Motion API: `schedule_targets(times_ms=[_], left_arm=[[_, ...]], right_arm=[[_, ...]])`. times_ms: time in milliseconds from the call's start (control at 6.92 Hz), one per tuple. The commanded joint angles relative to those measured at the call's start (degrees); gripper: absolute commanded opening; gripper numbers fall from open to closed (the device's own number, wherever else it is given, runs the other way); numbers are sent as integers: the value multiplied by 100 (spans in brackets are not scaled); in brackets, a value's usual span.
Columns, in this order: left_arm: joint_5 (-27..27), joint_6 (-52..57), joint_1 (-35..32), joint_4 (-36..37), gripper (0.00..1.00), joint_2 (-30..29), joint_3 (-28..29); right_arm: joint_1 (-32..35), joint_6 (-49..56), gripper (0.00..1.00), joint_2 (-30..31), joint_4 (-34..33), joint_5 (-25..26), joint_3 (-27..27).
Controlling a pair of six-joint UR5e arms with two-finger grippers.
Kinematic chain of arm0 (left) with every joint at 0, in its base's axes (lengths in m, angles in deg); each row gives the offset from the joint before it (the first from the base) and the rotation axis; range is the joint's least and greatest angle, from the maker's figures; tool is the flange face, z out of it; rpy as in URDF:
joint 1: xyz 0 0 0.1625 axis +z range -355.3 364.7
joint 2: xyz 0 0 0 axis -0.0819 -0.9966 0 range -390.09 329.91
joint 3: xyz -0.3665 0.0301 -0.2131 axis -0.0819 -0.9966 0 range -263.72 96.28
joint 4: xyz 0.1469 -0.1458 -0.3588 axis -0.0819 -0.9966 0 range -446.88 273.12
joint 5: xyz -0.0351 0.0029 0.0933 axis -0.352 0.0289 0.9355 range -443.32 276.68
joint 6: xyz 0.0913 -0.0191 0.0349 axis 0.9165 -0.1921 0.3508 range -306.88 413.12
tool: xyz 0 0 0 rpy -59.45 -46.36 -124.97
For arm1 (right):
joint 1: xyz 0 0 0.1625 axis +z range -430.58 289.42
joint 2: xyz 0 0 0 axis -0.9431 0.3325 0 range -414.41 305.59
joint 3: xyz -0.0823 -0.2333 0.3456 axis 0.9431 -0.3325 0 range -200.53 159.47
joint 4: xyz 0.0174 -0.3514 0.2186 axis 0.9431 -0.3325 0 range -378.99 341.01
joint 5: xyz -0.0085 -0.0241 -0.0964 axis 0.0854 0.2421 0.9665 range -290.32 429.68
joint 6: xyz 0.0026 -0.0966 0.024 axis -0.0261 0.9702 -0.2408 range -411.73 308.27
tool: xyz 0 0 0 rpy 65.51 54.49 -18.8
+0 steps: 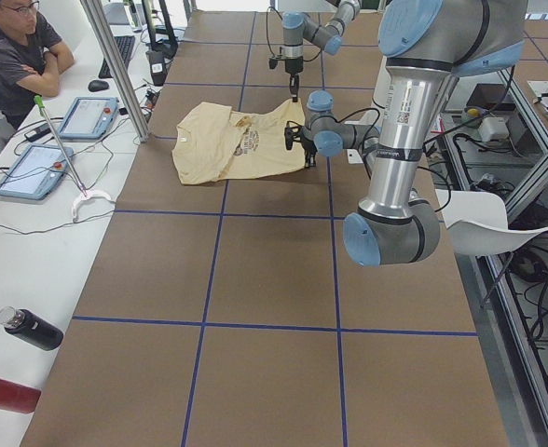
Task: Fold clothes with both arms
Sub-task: 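Lift the hem with both grippers and fold it toward the collar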
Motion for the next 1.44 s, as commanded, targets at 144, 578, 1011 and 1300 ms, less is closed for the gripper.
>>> schedule_targets(times_ms=[144, 578, 1011, 1300], left_arm=[[-11, 15, 81, 431, 0, 135, -530], [-11, 24, 844, 1304, 0, 117, -1006], [-12, 67, 768, 1287, 0, 12, -1103], [-20, 443, -143, 1304, 0, -329, -1042]], right_arm=[[-207, -340, 0, 980, 6, -401, 785], [-936, -1639, 0, 1053, 15, -914, 1068], [-275, -1285, 0, 887, 50, -923, 842], [500, -740, 0, 816, 50, -932, 709]])
